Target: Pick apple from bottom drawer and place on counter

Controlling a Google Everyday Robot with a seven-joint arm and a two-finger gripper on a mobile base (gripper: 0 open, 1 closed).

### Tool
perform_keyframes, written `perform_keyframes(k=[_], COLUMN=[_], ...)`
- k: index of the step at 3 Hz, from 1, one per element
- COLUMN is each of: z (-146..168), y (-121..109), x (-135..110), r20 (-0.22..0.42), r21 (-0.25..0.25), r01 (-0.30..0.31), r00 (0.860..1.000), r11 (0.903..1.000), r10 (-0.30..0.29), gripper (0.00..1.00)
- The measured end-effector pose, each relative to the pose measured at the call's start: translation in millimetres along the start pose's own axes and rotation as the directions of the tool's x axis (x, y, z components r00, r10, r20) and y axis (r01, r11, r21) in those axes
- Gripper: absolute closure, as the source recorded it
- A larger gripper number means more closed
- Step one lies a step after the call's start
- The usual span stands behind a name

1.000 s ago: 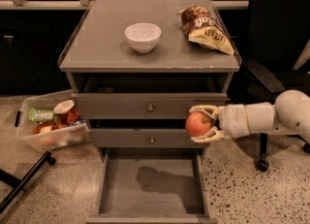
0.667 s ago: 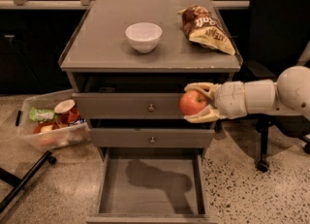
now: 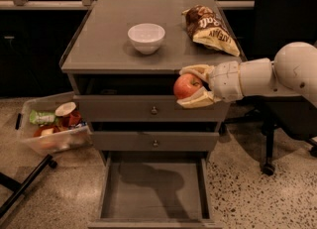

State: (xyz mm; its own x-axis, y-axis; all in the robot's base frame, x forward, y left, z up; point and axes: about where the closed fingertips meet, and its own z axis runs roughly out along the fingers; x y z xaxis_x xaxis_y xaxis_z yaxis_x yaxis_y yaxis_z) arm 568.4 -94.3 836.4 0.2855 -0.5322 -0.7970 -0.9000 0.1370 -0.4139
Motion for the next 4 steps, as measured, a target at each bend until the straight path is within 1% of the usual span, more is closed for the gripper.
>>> perform_keyframes(k=[1,2,3,4], z=[13.0,51.4,95.3,145.6], y=[-12.0,-33.1,-58.5,-67.9], x=[-29.4,-101.5,-158.3,-200.2], r20=[-0.027,-0.032,-0.021,-0.037], r21=[-0.019,-0.044,-0.072,-0.112], r01=[0.007,0.074,0.12,0.154], r00=[1.0,0.997,0.992,0.987], r11=[0.9998,0.9962,0.9902,0.9817], r10=[-0.007,-0.076,-0.121,-0.159], gripper=[1.0,1.0,1.0,1.0])
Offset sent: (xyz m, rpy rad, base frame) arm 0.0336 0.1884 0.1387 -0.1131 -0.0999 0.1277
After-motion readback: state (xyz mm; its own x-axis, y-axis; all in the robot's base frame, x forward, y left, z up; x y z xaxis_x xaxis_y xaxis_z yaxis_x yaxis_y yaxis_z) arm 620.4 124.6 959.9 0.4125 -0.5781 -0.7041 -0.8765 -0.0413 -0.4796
